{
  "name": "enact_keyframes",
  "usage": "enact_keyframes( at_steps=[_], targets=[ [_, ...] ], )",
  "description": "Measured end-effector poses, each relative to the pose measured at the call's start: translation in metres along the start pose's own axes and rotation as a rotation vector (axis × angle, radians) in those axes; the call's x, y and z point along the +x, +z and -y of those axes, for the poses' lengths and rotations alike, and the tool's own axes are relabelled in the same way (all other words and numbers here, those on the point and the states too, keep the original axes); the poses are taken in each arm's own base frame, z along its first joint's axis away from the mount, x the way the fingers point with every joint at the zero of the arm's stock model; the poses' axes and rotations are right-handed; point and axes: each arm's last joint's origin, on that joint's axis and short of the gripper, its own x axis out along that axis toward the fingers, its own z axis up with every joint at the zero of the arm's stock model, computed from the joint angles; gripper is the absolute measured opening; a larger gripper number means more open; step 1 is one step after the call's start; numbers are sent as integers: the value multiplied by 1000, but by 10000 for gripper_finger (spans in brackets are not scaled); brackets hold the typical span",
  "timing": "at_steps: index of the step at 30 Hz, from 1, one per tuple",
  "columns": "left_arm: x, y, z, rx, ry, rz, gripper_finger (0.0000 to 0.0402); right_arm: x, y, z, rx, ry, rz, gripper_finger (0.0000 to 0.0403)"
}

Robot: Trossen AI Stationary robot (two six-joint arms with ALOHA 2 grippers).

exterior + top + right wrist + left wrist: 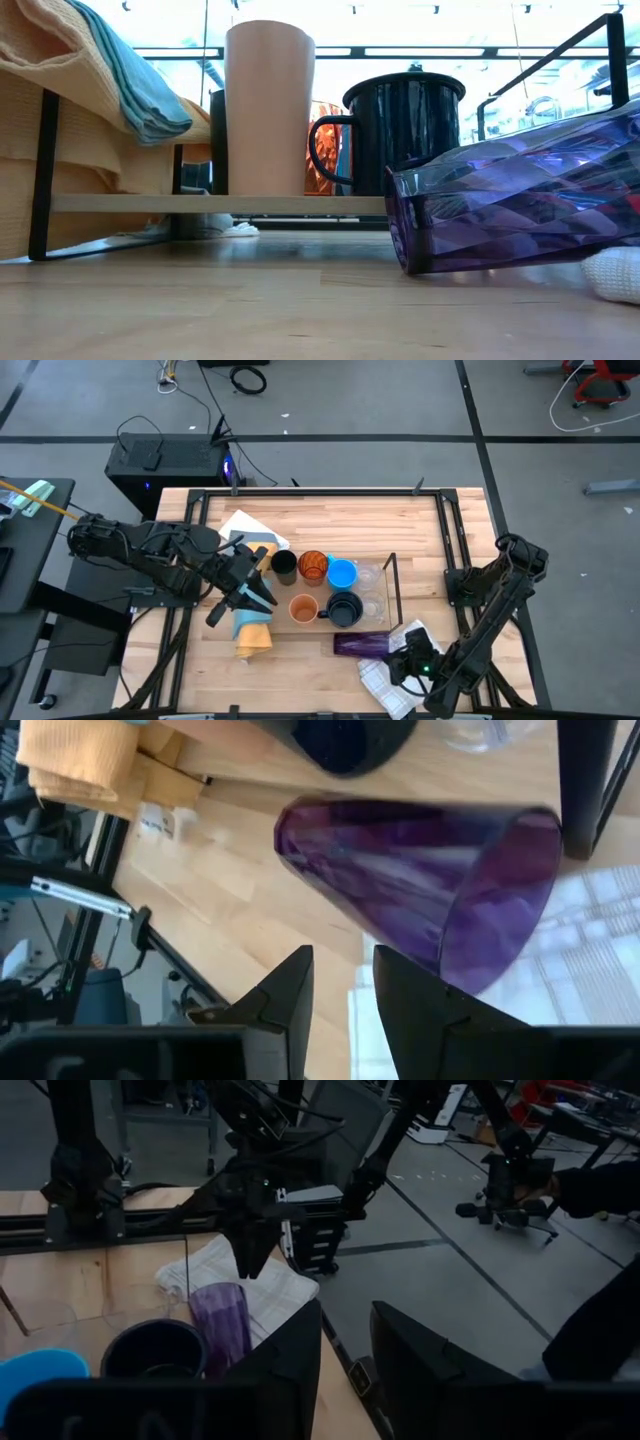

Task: Stack small to large cups/mugs on shelf
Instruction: Put the violet cup on the shelf

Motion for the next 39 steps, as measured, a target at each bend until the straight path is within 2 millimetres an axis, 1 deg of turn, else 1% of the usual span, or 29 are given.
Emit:
enact_keyframes(
  at_steps=[8, 14, 22, 27, 39],
  targets=[
    [0, 0, 0, 17, -1, -1, 96, -1, -2, 1, 10, -21, -34, 97],
    [0, 0, 0, 18, -1, -1, 102, 0, -1, 2, 9, -62, -70, 86],
    [0, 0, 0, 19, -8, -2, 99, 5, 5, 3, -11, -103, -50, 82],
    [0, 0, 0, 18, -8, -2, 102, 5, 6, 4, -22, -144, -75, 82],
    [0, 0, 0, 17, -9, -3, 102, 6, 9, 6, -43, -165, -59, 82]
  ],
)
